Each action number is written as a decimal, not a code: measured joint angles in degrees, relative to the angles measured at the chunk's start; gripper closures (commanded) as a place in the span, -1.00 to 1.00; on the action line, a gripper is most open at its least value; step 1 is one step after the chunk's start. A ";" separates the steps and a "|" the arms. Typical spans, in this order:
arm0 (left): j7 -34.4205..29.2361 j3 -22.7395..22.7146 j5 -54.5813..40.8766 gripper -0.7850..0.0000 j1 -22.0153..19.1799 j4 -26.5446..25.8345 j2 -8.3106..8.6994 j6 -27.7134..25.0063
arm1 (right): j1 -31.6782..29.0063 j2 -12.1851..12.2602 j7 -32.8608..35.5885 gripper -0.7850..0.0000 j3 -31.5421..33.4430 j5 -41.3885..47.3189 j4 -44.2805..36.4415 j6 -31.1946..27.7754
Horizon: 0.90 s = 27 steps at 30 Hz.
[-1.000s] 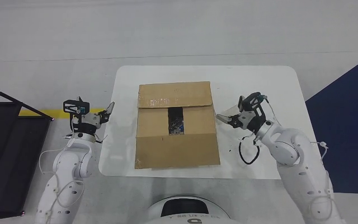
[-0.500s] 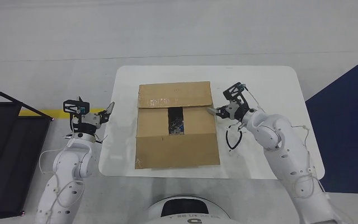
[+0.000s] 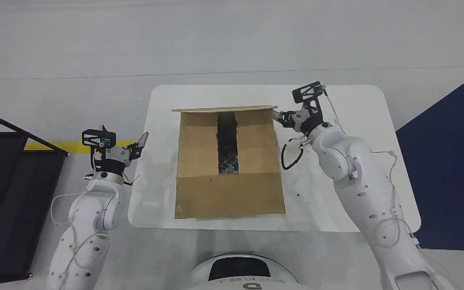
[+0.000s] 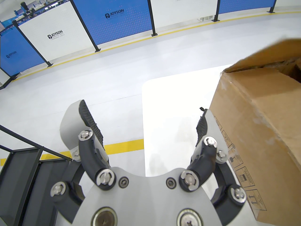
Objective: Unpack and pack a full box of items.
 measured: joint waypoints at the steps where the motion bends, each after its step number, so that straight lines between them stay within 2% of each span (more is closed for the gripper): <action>1: 0.00 0.00 0.00 -1.00 0.00 0.00 0.00 0.00 | 1.09 -0.15 0.23 -1.00 0.01 0.41 0.01 0.87; 4: 0.00 0.00 0.00 -1.00 0.00 0.00 0.00 0.00 | 6.21 -0.85 3.59 -1.00 -0.71 3.19 1.88 3.71; 6: 0.00 0.00 0.00 -1.00 0.00 0.00 0.00 0.00 | 11.15 -1.51 7.95 -1.00 -2.27 4.92 5.96 5.95; 11: 0.00 0.00 0.00 -1.00 0.00 0.00 0.00 0.00 | 23.94 -4.06 20.30 -1.00 -9.77 7.95 21.59 10.89; 14: 0.00 0.00 0.00 -1.00 0.00 0.00 0.00 0.00 | 29.01 -5.63 22.74 -1.00 -13.54 9.68 29.23 11.62; 17: 0.00 0.00 0.00 -1.00 0.00 0.00 0.00 0.00 | 31.70 -6.75 21.08 -1.00 -15.43 11.02 33.62 11.15; 22: 0.00 0.00 0.00 -1.00 0.00 0.00 0.00 0.00 | 30.09 -6.54 16.24 -1.00 -13.65 12.56 31.01 7.44; 25: 0.00 0.00 0.00 -1.00 0.00 0.00 0.00 0.00 | 23.67 -4.79 12.80 -1.00 -8.90 14.52 23.56 -1.05; 27: 0.00 0.00 0.00 -1.00 0.00 0.00 0.00 0.00 | 16.94 -3.09 10.95 -1.00 -4.00 14.72 17.10 -7.19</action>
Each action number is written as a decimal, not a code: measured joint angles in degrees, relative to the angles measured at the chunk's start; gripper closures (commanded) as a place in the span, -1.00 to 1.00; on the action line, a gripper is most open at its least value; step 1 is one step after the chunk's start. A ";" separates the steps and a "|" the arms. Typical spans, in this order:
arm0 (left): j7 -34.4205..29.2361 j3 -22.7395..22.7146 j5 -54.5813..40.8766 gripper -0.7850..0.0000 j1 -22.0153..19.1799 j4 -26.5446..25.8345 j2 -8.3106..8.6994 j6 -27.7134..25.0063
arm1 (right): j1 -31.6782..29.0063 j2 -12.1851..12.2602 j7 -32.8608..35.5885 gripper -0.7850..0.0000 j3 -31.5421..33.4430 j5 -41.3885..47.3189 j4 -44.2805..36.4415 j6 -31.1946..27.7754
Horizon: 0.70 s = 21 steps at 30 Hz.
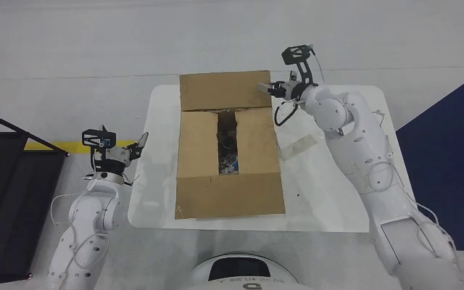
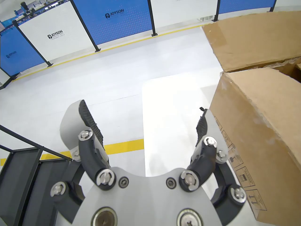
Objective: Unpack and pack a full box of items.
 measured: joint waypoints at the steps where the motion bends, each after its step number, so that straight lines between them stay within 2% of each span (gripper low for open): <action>1: 0.00 0.00 0.00 -1.00 0.00 0.00 0.00 0.00 | -3.26 0.72 -0.66 -1.00 2.29 0.04 -2.87 -2.54; 5: -0.35 0.26 1.31 -1.00 -0.32 -0.78 0.03 -0.45 | -18.59 3.32 -4.44 -1.00 12.71 -0.69 -13.64 -12.87; 8: -1.53 1.67 6.05 -1.00 -0.72 -3.83 0.08 -0.94 | -27.65 4.27 -7.89 -1.00 18.27 -1.30 -17.43 -17.54; 11: -2.89 4.70 12.46 -1.00 -1.11 -7.55 0.07 -1.62 | -33.60 4.70 -10.97 -1.00 21.50 -2.55 -18.54 -19.42; 15: -6.80 10.43 20.07 -1.00 -3.21 -9.96 -0.01 -6.17 | -36.95 4.88 -13.58 -1.00 22.97 -2.74 -18.27 -20.02; 21: -13.94 21.00 31.58 -1.00 -10.40 -7.29 -0.82 -9.93 | -38.53 4.93 -15.02 -1.00 22.71 -5.21 -18.35 -18.28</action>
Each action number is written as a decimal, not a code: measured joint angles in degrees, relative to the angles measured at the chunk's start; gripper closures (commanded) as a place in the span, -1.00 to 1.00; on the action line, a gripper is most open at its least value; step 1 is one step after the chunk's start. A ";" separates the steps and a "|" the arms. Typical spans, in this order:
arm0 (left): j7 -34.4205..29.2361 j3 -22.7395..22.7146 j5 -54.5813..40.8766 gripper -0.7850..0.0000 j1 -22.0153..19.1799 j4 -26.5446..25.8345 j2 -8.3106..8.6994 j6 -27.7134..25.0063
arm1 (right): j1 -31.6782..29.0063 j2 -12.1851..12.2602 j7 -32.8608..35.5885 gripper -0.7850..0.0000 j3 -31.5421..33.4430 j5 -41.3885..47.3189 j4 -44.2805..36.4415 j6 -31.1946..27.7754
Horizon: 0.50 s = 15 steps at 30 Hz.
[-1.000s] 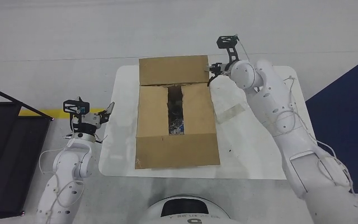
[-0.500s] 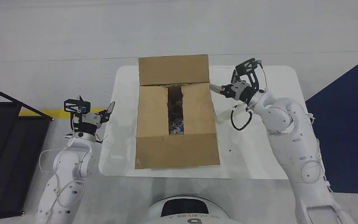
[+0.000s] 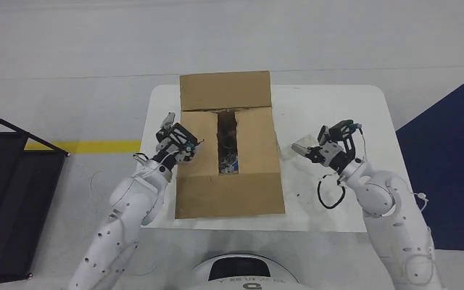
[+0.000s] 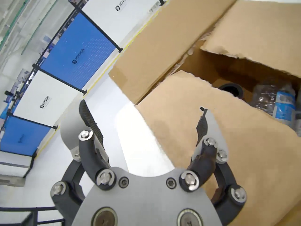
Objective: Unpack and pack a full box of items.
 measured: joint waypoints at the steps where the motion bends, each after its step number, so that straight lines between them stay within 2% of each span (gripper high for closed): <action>1: -0.41 1.55 1.18 -1.00 -0.82 0.35 -0.18 -0.07 | -0.05 -0.03 -0.16 -1.00 -0.32 -0.41 0.01 0.45; 5: -1.76 7.34 4.07 -1.00 -3.46 1.73 -1.00 -0.67 | 0.73 -0.21 0.04 -1.00 -2.25 -1.95 1.35 2.43; 15: -7.76 14.79 1.08 -1.00 -10.23 6.97 -3.30 -0.88 | 5.18 -0.87 1.13 -1.00 -8.32 -5.39 4.90 6.34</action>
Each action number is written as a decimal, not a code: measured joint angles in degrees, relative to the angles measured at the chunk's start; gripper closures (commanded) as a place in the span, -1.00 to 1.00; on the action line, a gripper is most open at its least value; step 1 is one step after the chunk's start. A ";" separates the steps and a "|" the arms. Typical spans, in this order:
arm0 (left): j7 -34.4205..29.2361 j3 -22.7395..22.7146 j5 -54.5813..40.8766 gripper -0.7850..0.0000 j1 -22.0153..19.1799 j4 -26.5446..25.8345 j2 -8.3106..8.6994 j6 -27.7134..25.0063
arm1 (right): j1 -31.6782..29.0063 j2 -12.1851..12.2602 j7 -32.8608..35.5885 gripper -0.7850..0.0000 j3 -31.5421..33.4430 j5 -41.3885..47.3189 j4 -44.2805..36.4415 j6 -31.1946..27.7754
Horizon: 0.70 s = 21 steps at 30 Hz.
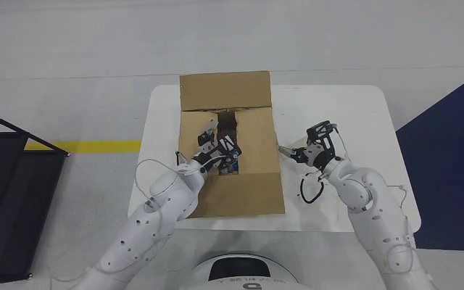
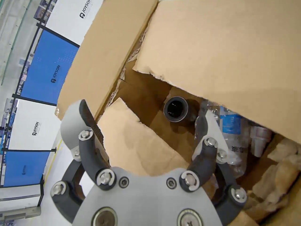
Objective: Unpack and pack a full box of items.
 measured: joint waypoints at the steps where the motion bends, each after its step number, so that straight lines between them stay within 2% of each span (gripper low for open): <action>1: -0.04 0.46 -0.53 -1.00 -0.49 0.25 -0.22 0.33 | 0.04 -0.01 -0.03 -1.00 -0.22 -0.22 -0.06 0.01; 6: 7.78 1.12 -7.49 -1.00 -0.60 -1.78 -1.23 5.88 | -0.39 0.06 -0.43 -1.00 -0.54 -0.66 -0.72 -0.80; 9: 11.54 0.67 -9.37 -1.00 -0.12 -3.41 -1.36 6.76 | -1.04 0.22 -0.90 -1.00 -0.01 0.34 -0.82 -2.78; 12: 12.75 1.13 -9.84 -1.00 0.03 -4.53 -1.53 6.54 | -2.17 0.53 -2.02 -1.00 1.80 2.23 -0.76 -5.46; 16: 11.22 3.36 -8.46 -1.00 -1.50 -3.93 -2.12 6.34 | -6.64 1.20 -7.81 -1.00 8.19 5.64 -1.21 -8.54; 21: 9.61 8.41 -5.71 -1.00 -4.95 -0.75 -3.67 8.53 | -16.84 2.03 -18.04 -1.00 20.45 12.35 -0.75 -16.01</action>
